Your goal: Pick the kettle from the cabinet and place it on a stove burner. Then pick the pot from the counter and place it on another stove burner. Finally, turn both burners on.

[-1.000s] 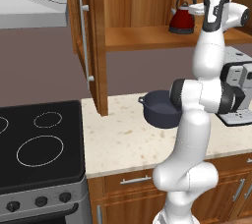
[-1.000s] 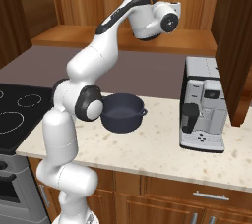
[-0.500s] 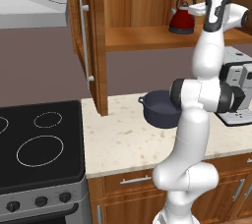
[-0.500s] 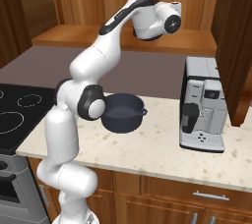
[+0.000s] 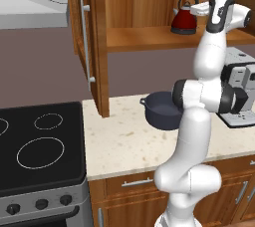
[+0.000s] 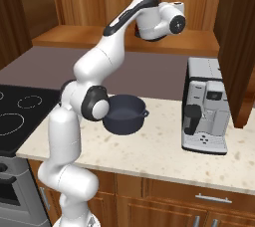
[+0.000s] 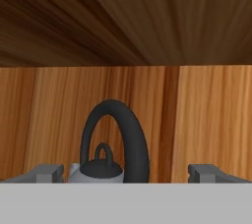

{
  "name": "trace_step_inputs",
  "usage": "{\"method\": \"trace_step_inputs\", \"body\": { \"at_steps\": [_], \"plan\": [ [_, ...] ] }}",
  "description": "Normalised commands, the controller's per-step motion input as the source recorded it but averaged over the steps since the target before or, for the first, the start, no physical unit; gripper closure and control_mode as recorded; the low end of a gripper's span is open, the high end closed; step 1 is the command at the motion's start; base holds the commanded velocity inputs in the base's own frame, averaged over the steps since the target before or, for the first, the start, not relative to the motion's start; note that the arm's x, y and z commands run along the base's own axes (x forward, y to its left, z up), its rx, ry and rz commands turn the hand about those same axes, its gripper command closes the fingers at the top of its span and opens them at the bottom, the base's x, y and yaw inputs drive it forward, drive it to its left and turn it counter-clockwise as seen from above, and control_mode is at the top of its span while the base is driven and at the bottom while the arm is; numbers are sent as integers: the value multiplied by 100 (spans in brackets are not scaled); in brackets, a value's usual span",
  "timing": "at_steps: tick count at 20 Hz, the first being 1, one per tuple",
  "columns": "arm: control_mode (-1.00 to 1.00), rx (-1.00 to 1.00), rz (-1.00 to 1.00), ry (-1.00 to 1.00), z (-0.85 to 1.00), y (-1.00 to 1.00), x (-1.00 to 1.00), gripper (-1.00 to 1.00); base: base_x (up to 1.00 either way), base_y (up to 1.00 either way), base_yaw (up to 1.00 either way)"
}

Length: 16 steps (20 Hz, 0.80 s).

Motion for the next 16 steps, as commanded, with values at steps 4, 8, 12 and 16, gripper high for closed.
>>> {"method": "trace_step_inputs", "body": {
  "at_steps": [4, 8, 12, 16],
  "plan": [
    [-100, 0, 4, -1, 0, 0, 10, -100, 0, 0, 0],
    [-100, 0, 4, 0, 0, 0, 9, -100, 0, 0, 0],
    [-100, 0, 4, 0, 0, 0, 7, -100, 0, 0, 0],
    [-100, 0, 4, 0, 0, 0, 9, -100, 0, 0, 0]
  ]
}}
